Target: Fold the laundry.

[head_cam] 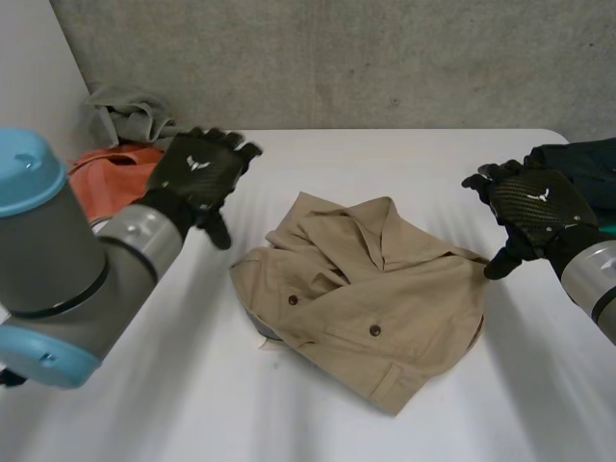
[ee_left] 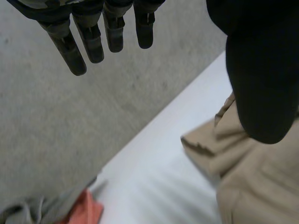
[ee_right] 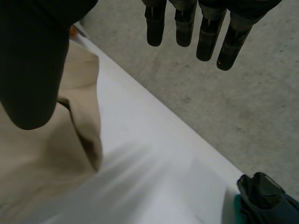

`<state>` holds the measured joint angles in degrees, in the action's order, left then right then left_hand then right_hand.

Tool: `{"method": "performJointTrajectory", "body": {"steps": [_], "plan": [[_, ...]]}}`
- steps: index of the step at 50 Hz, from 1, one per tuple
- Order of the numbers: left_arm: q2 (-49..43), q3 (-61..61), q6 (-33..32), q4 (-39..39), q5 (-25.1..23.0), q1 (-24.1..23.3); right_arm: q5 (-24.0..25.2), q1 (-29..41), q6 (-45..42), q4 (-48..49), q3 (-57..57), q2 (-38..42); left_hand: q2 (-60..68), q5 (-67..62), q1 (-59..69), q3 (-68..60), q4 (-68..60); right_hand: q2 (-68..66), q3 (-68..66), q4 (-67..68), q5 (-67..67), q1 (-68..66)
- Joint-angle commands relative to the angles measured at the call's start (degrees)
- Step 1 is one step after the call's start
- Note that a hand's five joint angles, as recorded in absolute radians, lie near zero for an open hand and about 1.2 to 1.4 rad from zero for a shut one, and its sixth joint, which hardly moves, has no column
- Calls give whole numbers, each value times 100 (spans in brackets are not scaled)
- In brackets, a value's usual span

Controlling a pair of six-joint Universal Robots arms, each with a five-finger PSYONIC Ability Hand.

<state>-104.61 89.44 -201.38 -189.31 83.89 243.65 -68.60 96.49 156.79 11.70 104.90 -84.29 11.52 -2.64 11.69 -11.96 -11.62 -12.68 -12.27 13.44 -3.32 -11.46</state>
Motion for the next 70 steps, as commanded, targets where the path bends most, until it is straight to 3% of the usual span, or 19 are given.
{"method": "performJointTrajectory", "body": {"steps": [1, 8, 20, 23, 27, 31, 32, 36, 37, 43, 47, 50, 58, 60, 62, 70], "plan": [[55, 697, 3, -273, -364, 165, 39, 281, -61, -1378, -496, 0, 221, -110, 205, -178, -211, 268, 227, -344, 332, 146], [-639, 645, -94, -255, -646, 174, -40, 782, -70, -1487, -304, 140, 928, -816, 911, -884, -918, 268, 227, -344, 332, 146], [-1465, 496, -1078, -562, -620, -11, -312, 819, -70, -871, 13, 193, 1568, -1456, 1552, -1525, -1558, 268, 227, -344, 332, 146], [-1746, 382, -1219, -677, -593, -20, -356, 819, -70, -862, 13, 193, 2707, -2595, 2690, -2663, -2697, 268, 227, -344, 332, 146], [-1888, 92, -1237, -826, -435, -28, -374, 801, -79, -827, 13, 237, 6336, -6224, 6319, -6292, -6326, 268, 227, -344, 332, 146], [-1870, -479, -1228, -1203, 415, -20, -382, 801, -79, -774, 4, 264, 6848, -6736, 6831, -6804, -6838, 268, 227, -344, 332, 146], [-1853, -741, -1228, -1448, 931, -20, -391, 801, -79, -766, 13, 264, 6848, -6736, 6831, -6804, -6838, 268, 227, -344, 332, 146], [-1756, -1374, -1237, -2177, 1918, -11, -391, 801, -70, -774, 13, 255, 6848, -6736, 6831, -6804, -6838, 268, 227, -344, 332, 146], [-1704, -1472, -1219, -2302, 1947, -11, -391, 801, -70, -774, 13, 255, 6848, -6736, 6831, -6804, -6838, 268, 227, -344, 332, 146], [-1203, -1789, -1096, -2847, 1465, -291, -391, 792, -61, -774, 13, 229, 6848, -6736, 6831, -6804, -6838, 268, 227, -344, 332, 146], [-1018, -1798, -561, -3015, 797, -889, -426, 792, -44, -765, 4, 185, 6848, -6736, 6831, -6804, -6838, 268, 227, -344, 332, 146], [-1183, -1772, -122, -2989, 209, -1301, -619, 792, 0, -757, -40, 176, 6848, -6736, 6831, -6804, -6838, 268, 227, -344, 332, 146], [-2054, -1675, 442, -2541, -583, -2234, -1094, 546, 9, -335, -40, 149, 6848, -6736, 6831, -6804, -6838, 268, 227, -344, 332, 146], [-2134, -1579, 582, -2339, -900, -2313, -1191, 424, 9, -273, -57, 149, 2597, -2485, 2580, -2553, -2586, 268, 227, -344, 332, 146], [-2134, -1473, 635, -2198, -1058, -2322, -1200, 336, 9, -256, -66, 149, 114, -2, 98, -71, -104, 268, 227, -344, 332, 146], [-1380, -1263, 671, -1934, -945, -2077, -990, 177, 1, -317, -145, 158, -47, 159, -63, 90, 57, 268, 227, -344, 332, 146]]}}
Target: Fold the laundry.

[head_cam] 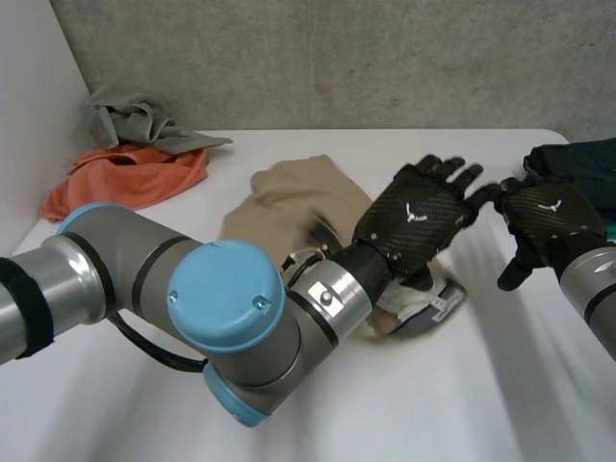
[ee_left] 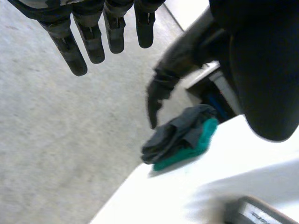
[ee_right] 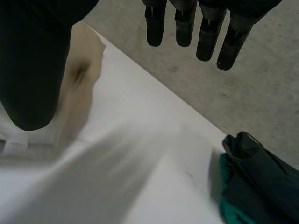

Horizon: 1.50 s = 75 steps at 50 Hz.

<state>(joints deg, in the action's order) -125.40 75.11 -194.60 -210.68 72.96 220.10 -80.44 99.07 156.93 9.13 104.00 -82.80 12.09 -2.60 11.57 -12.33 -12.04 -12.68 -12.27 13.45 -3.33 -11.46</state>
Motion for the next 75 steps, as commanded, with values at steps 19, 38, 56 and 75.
{"method": "performJointTrajectory", "body": {"steps": [19, 38, 56, 75], "plan": [[2301, 2025, -367, 273, 527, 2289, 1109, 956, 952, -905, -108, 317, 149, -98, 200, -125, -153, 226, 185, -303, 291, 104], [95, 1358, -2100, 2022, 465, 3672, -498, 3646, 1744, -658, -1329, 1458, 856, -805, 908, -832, -861, 226, 185, -303, 291, 104], [-283, 910, -1029, 2031, -18, 3312, -1912, 4139, 1340, 280, -2333, 2937, 755, -704, 806, -731, -759, -6732, -6773, 6655, -6667, -6854], [-680, 285, -615, 1398, 772, 2266, -754, 2100, 479, 388, -91, -95, 6787, -6736, 6838, -6763, -6791, -6732, -6773, 6655, -6667, -6854]]}}
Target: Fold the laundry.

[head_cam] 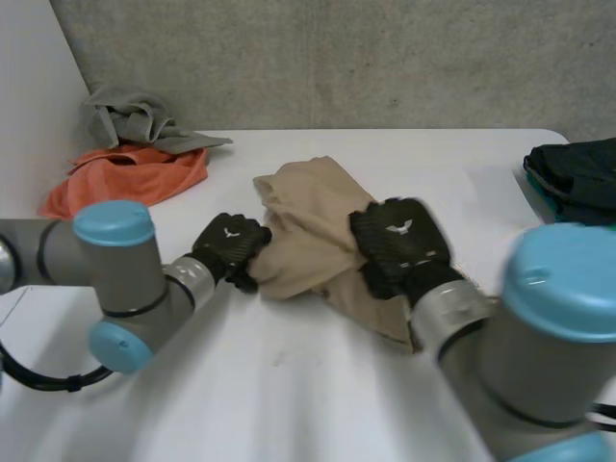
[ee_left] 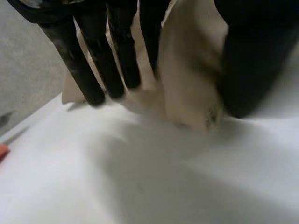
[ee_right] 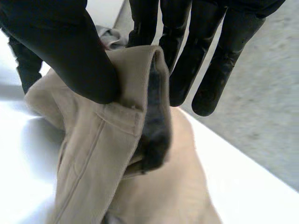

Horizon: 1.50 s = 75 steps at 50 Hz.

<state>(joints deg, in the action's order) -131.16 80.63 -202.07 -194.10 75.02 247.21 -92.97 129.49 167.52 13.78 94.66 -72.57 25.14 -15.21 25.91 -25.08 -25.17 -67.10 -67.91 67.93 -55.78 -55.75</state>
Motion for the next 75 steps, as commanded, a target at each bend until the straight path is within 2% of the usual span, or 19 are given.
{"method": "performJointTrajectory", "body": {"steps": [1, 7, 14, 17, 23, 27, 29, 31, 32, 35, 37, 42, 51, 54, 57, 58, 61, 66, 75], "plan": [[-51, -250, 158, -242, 566, -481, 526, -995, -632, -104, 869, -1162, 5486, -5479, 5408, -5492, -5483, -1290, -1209, 1207, -1422, -2425], [1396, 293, 203, -198, 601, -700, 938, -1478, -852, -648, 835, -1277, 5486, -5479, 5409, -5492, -5483, -1290, -1209, 1207, -1422, -2425], [2243, 734, 62, -49, 592, -894, 1465, -1882, -975, -1447, 212, -901, 5486, -5479, 5409, -5492, -5483, -1290, -1209, 1207, -1422, -2425], [2165, 665, -78, 66, 619, -912, 1537, -1988, -993, -1650, -175, -443, 5486, -5479, 5409, -5492, -5483, -1290, -1209, 1207, -1422, -2425], [1085, -792, -1185, -22, 689, -912, 1484, -1954, -1002, -1581, -1624, 436, 5486, -5479, 5409, -5492, -5483, -1290, -1209, 1207, -1422, -2425], [434, -2479, -1888, -601, 873, -895, 1326, -1945, -896, -476, -2776, 832, 5486, -5479, 5409, -5492, -5483, -1290, -1209, 1207, -1422, -2425], [215, -3321, -2029, -1170, 970, -868, 1203, -1945, -861, 569, -3111, 859, 5486, -5479, 5409, -5492, -5483, -1290, -1209, 1207, -1422, -2425], [170, -3624, -2004, -1576, 962, -894, 1159, -1936, -826, 1343, -3147, 841, 5486, -5479, 5409, -5492, -5483, -1290, -1209, 1207, -1422, -2425], [205, -3660, -1916, -1943, 953, -868, 1072, -1936, -834, 2173, -3138, 815, 5486, -5479, 5409, -5492, -5483, -1290, -1209, 1207, -1422, -2425], [327, -3608, -1697, -2332, 961, -885, 1080, -1892, -852, 3058, -3033, 736, 5486, -5479, 5409, -5492, -5483, -1290, -1209, 1207, -1422, -2425], [520, -3240, -1442, -2369, 944, -886, 1088, -1839, -843, 3271, -2884, 657, 5486, -5479, 5409, -5492, -5483, -1290, -1209, 1207, -1422, -2425], [1065, -1966, -1177, -2281, 926, -798, 1106, -1760, -852, 2771, -2383, 481, 5486, -5479, 5409, -5492, -5483, -1290, -1209, 1207, -1422, -2425], [1655, 970, -1204, -1877, 900, -762, 1176, -1795, -931, 513, -801, 393, 5486, -5479, 5409, -5492, -5483, -1290, -1209, 1207, -1422, -2425], [1611, 1602, -1247, -1859, 883, -780, 1194, -1804, -949, 11, -344, 489, 4518, -4510, 4440, -4523, -4514, -1290, -1209, 1207, -1422, -2425], [1532, 1911, -1335, -1842, 891, -789, 1255, -1795, -958, -34, 7, 612, 3675, -3668, 3597, -3681, -3672, -1290, -1209, 1207, -1422, -2425], [1454, 2034, -1457, -1815, 891, -798, 1255, -1804, -958, -33, 78, 621, 2573, -2566, 2495, -2579, -2569, -1290, -1209, 1207, -1422, -2425], [1462, 2167, -1739, -1798, 900, -815, 1255, -1822, -949, -33, 289, 613, 884, -877, 806, -890, -880, -1290, -1209, 1207, -1422, -2425], [1908, 2220, -2082, -1798, 997, -728, 1264, -1839, -914, -33, 509, 604, 109, -102, 31, -115, -105, -1290, -1209, 1207, -1422, -2425], [2788, 2940, -1706, -1771, 1093, -437, 1256, -1901, -887, -33, 852, 516, 122, -115, 44, -128, -118, -1290, -1209, 1207, -1422, -2425]]}}
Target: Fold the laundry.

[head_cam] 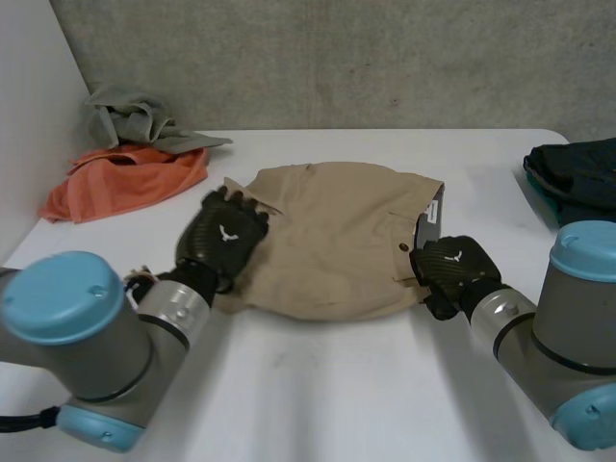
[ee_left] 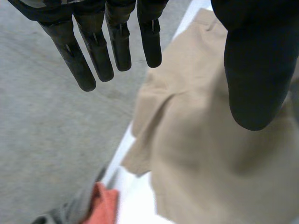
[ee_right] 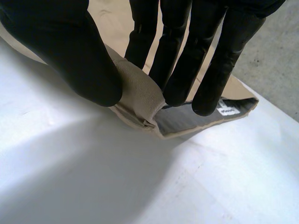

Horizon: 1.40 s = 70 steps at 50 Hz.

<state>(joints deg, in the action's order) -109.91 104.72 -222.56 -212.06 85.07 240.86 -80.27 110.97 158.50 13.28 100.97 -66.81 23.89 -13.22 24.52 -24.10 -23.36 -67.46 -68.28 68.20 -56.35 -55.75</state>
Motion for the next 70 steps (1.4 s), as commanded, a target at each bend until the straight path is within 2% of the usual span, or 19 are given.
{"method": "performJointTrajectory", "body": {"steps": [1, 7, 9, 11, 14, 19, 22, 23, 35, 46, 52, 60, 61, 63, 66, 69, 70], "plan": [[716, 610, 450, 41, 124, 207, -15, -145, 14, 25, 247, -60, 280, -348, 217, -260, -334, -1254, -1172, 1180, -1365, -2425], [813, 919, 1706, 498, 782, 400, 126, -445, 14, 16, 212, -60, 1474, -1541, 1411, -1453, -1527, -1254, -1172, 1180, -1365, -2425], [778, 919, 2260, 797, 959, 541, 161, -445, 14, 25, 212, -60, 2396, -2464, 2333, -2376, -2449, -1254, -1172, 1180, -1365, -2425], [735, 858, 2785, 1094, 863, 646, 170, -436, -3, 25, 212, -60, 3354, -3421, 3291, -3333, -3407, -1254, -1172, 1180, -1365, -2425], [655, 770, 3244, 1280, 696, 717, 170, -445, 14, 25, 212, -60, 3359, -3427, 3296, -3339, -3413, -1254, -1172, 1180, -1365, -2425], [147, 392, 3807, 1456, 38, 805, 179, -454, 41, 25, 212, -60, 3073, -3141, 3010, -3053, -3126, -1254, -1172, 1180, -1365, -2425], [14, 286, 3852, 1553, -157, 796, 179, -454, 49, 25, 230, -60, 2956, -3024, 2893, -2936, -3009, -1254, -1172, 1180, -1365, -2425], [-47, 234, 3843, 1588, -210, 796, 179, -445, 49, 25, 230, -60, 2539, -2607, 2476, -2518, -2592, -1254, -1172, 1180, -1365, -2425], [-469, -311, 3808, 1571, -157, 612, 170, -436, 49, 25, 247, -52, 871, -939, 808, -851, -925, -1254, -1172, 1180, -1365, -2425], [-1252, -1348, 3703, 1615, -87, 401, 170, -436, 41, 25, 256, -52, 802, -870, 739, -782, -855, -1254, -1172, 1180, -1365, -2425], [-1805, -2051, 3308, 1615, 211, 146, 161, -419, 41, 25, 256, -52, 920, -987, 856, -899, -973, -1254, -1172, 1180, -1365, -2425], [-2175, -2456, 2824, 1597, 590, -12, 161, -401, 32, 34, 265, -52, 2381, -2449, 2318, -2361, -2434, -1254, -1172, 1180, -1365, -2425], [-2184, -2456, 2824, 1589, 581, -12, 161, -392, 23, 34, 265, -52, 2750, -2817, 2687, -2729, -2803, -1254, -1172, 1180, -1365, -2425], [-2175, -2456, 2841, 1571, 572, -21, 135, -392, 23, 34, 256, -43, 4446, -4514, 4383, -4426, -4500, -1254, -1172, 1180, -1365, -2425], [-2140, -2448, 2876, 1632, 590, -30, 135, -383, -38, 34, 239, -52, 5607, -5675, 5544, -5587, -5661, -1254, -1172, 1180, -1365, -2425], [-2009, -2307, 2842, 1702, 590, -39, 161, -375, -47, 25, 195, -60, 5611, -5678, 5548, -5590, -5664, -1254, -1172, 1180, -1365, -2425], [-1712, -2168, 2824, 1842, 590, -39, 170, -375, -56, 17, 177, -69, 5611, -5678, 5548, -5590, -5664, -1254, -1172, 1180, -1365, -2425]]}}
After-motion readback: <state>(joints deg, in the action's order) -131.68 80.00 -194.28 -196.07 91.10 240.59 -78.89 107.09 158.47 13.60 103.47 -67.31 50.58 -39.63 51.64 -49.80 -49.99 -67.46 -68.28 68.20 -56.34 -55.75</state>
